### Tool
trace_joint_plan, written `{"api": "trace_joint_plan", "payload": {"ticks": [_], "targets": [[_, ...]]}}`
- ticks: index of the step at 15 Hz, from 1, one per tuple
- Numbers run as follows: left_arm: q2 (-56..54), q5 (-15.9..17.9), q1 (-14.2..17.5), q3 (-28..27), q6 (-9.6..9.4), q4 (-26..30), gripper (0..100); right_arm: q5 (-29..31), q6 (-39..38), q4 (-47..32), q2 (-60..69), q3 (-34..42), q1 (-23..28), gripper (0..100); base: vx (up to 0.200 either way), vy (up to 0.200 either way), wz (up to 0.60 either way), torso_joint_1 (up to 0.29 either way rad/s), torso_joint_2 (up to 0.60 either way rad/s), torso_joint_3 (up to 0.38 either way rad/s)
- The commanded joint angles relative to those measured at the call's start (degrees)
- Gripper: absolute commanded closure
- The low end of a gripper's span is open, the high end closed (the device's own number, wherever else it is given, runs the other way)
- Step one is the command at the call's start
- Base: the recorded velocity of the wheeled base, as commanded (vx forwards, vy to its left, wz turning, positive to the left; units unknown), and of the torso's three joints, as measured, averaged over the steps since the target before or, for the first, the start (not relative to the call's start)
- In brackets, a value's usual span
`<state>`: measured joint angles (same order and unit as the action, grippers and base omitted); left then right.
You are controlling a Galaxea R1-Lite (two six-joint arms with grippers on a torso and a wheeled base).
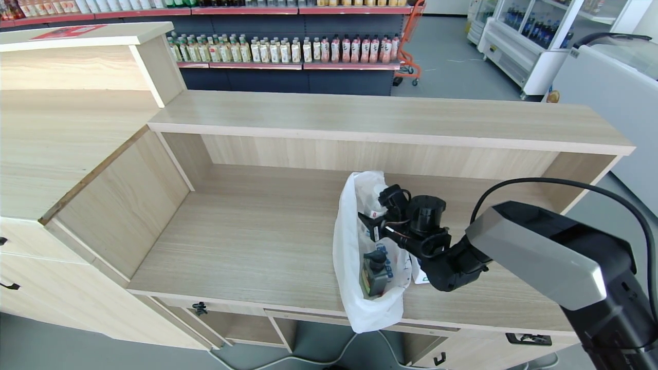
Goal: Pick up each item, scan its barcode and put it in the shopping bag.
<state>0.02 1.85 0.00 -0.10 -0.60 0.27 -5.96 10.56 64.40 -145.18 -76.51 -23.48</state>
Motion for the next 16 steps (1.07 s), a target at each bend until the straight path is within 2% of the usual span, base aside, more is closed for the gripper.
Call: {"api": "trace_joint_plan", "payload": {"ticks": [1, 2, 4, 10, 11, 12, 14, 15, 16], "targets": [[-0.02, -0.01, 0.00, 0.01, -0.02, 0.00, 100, 0.07, -0.01, -0.33, -0.37, 0.04, 0.10, 100, 0.000, 0.000, 0.00, 0.000, 0.00, 0.000], [-0.02, -0.01, 0.00, 0.01, -0.02, 0.00, 100, -0.02, -0.10, -0.33, 0.07, 0.13, 0.10, 0, 0.000, 0.000, 0.00, 0.000, 0.00, 0.000], [-0.02, -0.01, 0.00, -0.08, -0.02, 0.00, 100, -0.89, -0.80, -0.33, 2.62, 0.66, 0.01, 0, 0.000, 0.000, 0.00, 0.000, 0.00, 0.000], [-0.02, -0.01, 0.00, 0.01, -0.02, 0.00, 100, -3.27, -10.56, -0.33, 21.52, 14.19, 0.19, 0, 0.000, 0.000, 0.00, 0.000, 0.00, 0.000], [-0.02, -0.01, 0.00, 0.01, -0.02, 0.00, 100, -3.27, -10.56, -0.33, 21.52, 14.19, 0.19, 0, 0.000, 0.000, 0.00, 0.000, 0.00, 0.000], [-0.02, -0.01, 0.00, 0.01, -0.02, 0.00, 100, -3.27, -13.37, -0.51, 31.18, 21.14, 0.63, 0, 0.000, 0.000, 0.00, 0.000, 0.00, 0.000], [-0.02, -0.01, 0.00, 0.01, -0.02, 0.00, 100, -2.48, -13.72, -1.30, 43.14, 29.31, 3.18, 0, 0.000, 0.000, 0.00, 0.000, 0.00, 0.000], [-0.02, -0.01, 0.00, 0.01, -0.02, 0.00, 100, -1.25, -13.63, -4.46, 50.87, 33.88, 4.76, 0, 0.000, 0.000, 0.00, 0.000, 0.00, 0.000], [-0.02, -0.01, 0.00, 0.01, -0.02, 0.00, 100, 2.53, -12.93, -11.93, 62.30, 40.47, 7.75, 0, 0.000, 0.000, 0.00, 0.000, 0.00, 0.000]]}}
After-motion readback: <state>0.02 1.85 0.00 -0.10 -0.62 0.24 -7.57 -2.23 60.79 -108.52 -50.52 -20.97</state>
